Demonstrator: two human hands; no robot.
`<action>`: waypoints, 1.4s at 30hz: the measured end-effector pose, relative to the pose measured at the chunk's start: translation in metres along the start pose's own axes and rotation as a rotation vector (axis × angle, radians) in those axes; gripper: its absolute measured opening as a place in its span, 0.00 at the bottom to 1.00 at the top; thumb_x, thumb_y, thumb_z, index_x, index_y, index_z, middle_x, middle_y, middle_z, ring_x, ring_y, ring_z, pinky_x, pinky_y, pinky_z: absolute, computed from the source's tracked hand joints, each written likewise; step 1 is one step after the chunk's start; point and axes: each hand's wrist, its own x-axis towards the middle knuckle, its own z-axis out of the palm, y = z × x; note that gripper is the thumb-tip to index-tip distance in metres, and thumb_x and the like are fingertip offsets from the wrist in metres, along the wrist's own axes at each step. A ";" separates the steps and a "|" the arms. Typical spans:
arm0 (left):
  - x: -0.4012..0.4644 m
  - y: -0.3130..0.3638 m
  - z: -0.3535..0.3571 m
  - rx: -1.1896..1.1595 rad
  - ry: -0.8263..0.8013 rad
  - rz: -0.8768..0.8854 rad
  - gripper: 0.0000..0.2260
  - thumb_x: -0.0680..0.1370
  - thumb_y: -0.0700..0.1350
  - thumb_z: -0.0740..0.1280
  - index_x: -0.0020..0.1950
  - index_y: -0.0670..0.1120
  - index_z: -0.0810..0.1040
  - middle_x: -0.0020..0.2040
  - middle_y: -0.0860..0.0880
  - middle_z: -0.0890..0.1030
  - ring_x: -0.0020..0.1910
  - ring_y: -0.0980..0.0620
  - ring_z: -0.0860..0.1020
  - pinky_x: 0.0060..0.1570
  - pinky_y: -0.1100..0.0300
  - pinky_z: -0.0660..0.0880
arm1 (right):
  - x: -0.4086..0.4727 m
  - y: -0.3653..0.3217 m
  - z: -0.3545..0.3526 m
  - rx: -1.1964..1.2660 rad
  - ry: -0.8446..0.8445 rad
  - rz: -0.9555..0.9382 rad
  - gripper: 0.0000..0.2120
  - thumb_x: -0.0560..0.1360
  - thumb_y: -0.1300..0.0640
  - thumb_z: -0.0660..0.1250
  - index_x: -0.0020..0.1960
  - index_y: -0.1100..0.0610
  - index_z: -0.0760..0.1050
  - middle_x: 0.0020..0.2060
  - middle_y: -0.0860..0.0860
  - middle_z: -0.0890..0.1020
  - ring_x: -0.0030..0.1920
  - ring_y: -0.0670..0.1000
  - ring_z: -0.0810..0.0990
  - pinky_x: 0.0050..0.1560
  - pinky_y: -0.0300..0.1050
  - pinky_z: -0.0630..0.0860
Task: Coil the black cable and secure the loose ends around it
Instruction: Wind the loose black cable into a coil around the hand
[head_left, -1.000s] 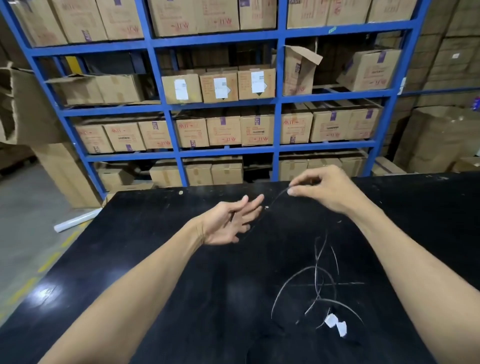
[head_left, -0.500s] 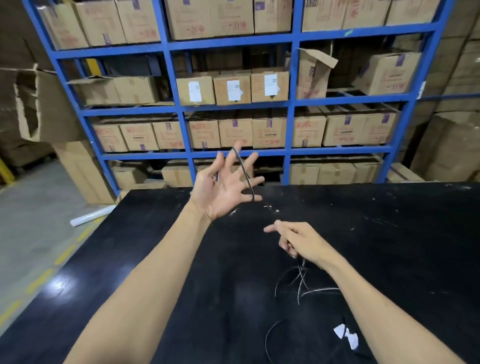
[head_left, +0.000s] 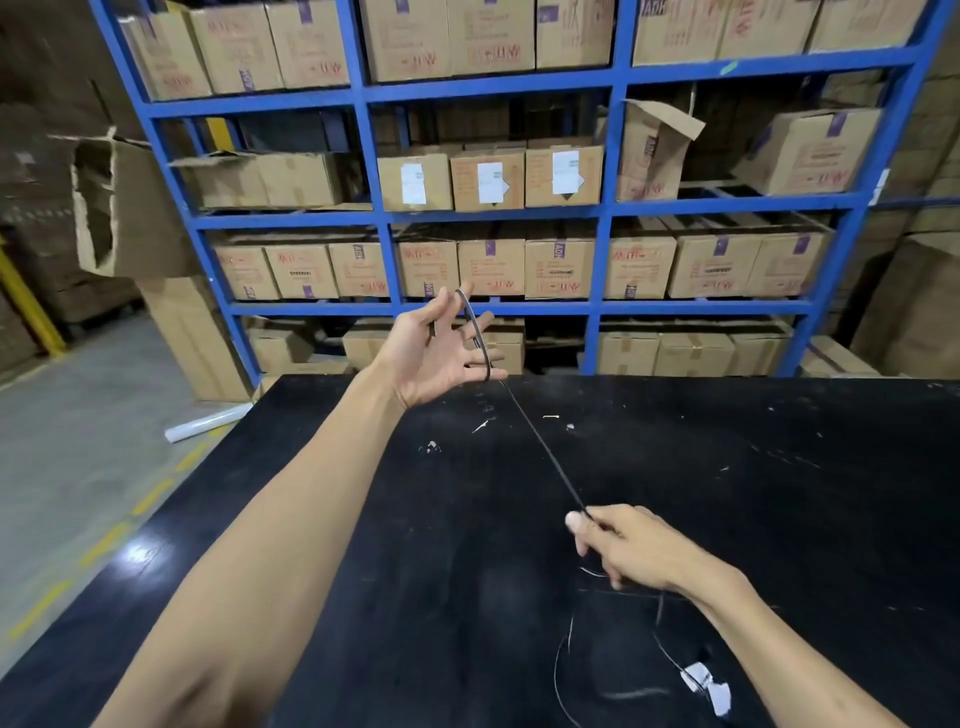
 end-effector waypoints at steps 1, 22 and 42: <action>0.002 -0.002 0.001 0.022 0.024 0.009 0.23 0.83 0.57 0.56 0.79 0.61 0.60 0.82 0.44 0.56 0.78 0.28 0.48 0.70 0.25 0.56 | -0.001 -0.004 0.002 -0.018 -0.052 0.004 0.22 0.78 0.34 0.58 0.42 0.49 0.78 0.28 0.48 0.84 0.29 0.46 0.79 0.42 0.49 0.80; -0.004 -0.038 0.033 0.763 0.047 0.026 0.21 0.84 0.53 0.57 0.33 0.48 0.68 0.24 0.49 0.63 0.37 0.48 0.82 0.49 0.45 0.76 | 0.019 0.059 0.016 -0.001 0.206 0.168 0.11 0.74 0.59 0.73 0.42 0.42 0.82 0.45 0.49 0.85 0.48 0.50 0.83 0.51 0.40 0.77; 0.001 -0.033 0.071 0.042 0.085 0.018 0.16 0.85 0.50 0.58 0.41 0.45 0.74 0.32 0.48 0.76 0.58 0.40 0.83 0.61 0.22 0.66 | 0.042 -0.021 -0.003 1.180 0.268 -0.141 0.10 0.84 0.56 0.63 0.58 0.62 0.78 0.30 0.49 0.73 0.30 0.49 0.72 0.38 0.45 0.75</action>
